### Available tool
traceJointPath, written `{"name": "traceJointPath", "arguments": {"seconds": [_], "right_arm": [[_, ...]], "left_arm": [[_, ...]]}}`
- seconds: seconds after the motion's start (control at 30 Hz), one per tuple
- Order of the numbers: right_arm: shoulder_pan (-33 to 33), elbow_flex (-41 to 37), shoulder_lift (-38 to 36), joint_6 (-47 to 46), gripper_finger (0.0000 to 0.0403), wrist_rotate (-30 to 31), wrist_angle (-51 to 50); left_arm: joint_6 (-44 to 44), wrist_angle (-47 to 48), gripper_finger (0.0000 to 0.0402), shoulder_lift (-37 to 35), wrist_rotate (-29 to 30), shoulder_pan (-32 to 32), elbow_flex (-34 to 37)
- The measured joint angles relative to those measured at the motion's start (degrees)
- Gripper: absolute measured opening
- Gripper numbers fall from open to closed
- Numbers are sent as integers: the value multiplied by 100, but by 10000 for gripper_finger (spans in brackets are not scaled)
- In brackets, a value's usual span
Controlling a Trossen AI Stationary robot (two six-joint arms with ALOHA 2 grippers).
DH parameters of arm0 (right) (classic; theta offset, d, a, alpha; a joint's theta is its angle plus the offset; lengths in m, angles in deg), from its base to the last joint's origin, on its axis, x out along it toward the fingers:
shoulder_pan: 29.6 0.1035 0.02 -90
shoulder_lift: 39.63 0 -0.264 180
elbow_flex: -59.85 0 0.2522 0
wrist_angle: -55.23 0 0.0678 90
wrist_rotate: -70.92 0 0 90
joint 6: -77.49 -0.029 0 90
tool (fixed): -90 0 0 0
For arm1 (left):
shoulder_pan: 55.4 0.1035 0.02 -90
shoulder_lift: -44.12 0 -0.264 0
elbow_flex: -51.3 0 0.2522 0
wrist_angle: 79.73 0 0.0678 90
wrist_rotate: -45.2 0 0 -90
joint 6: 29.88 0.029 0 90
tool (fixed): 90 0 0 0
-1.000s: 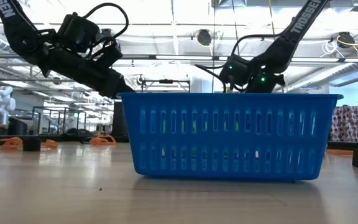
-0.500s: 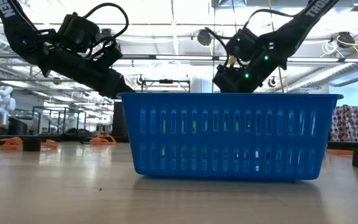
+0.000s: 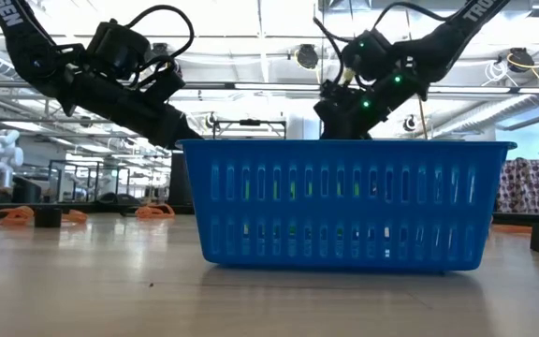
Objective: Sort rubber bands into baskets
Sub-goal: Put the blue rubberband into the green bin
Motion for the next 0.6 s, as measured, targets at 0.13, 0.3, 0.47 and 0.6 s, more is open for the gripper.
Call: {"name": "traceJointPath", "arguments": {"seconds": [0.13, 0.3, 0.47, 0.6], "right_arm": [[180, 0, 2, 159, 0, -1355, -97], [705, 0, 2, 414, 0, -2504, -139], [1178, 0, 2, 429, 1, -2550, -163], [1375, 0, 2, 391, 12, -2123, -198]], "left_arm": [[0, 0, 177, 0, 0, 0, 0], [-2, 0, 177, 0, 0, 0, 0], [-4, -6, 177, 0, 0, 0, 0], [-7, -46, 177, 0, 0, -3, 0]]}}
